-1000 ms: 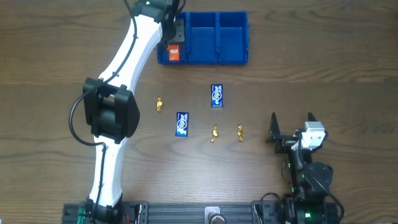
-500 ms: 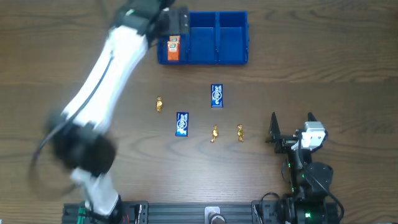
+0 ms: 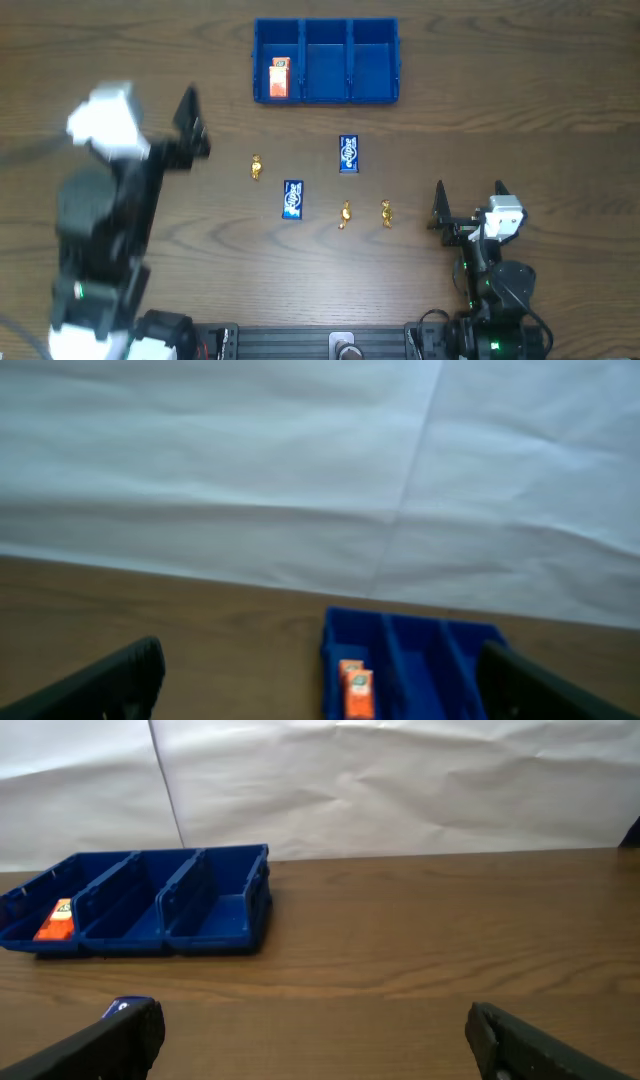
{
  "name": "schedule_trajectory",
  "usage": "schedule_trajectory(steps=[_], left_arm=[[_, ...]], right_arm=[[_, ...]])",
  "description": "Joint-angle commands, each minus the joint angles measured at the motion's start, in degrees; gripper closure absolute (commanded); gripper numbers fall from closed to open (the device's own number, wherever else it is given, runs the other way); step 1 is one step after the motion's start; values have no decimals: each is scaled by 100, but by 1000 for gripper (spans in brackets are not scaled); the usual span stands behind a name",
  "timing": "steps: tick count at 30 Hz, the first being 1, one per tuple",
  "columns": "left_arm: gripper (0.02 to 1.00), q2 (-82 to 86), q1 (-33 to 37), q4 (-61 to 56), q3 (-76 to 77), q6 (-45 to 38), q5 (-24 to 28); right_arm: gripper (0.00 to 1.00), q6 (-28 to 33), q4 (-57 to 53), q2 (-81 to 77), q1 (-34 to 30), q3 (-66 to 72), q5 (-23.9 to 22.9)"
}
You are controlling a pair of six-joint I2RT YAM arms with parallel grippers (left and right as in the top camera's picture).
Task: Sort Candies Into Trays
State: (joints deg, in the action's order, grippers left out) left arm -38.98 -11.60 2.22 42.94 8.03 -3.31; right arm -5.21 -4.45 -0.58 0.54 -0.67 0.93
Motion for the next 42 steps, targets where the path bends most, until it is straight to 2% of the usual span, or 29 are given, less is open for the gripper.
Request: schedule_trajectory(steps=[1,9,14,23,42], left_arm=[[23,1904,540,-481,-1790,-227,568],[20,3504,863,-896,-3486,-229,1019],[20,3886,863,-1440,-4288,-229,1040],[20,3882,874,127,-4269,-229,1023],[20,3877,874,170,-4266,-227,999]], right_arm=[[3,79,-17,42,-28,22,48],[3,79,-15,42,-28,22,48],[3,79,-15,42,-28,22,48],[3,79,-17,42,-28,22,48],[3,79,-17,42,-28,22,48]])
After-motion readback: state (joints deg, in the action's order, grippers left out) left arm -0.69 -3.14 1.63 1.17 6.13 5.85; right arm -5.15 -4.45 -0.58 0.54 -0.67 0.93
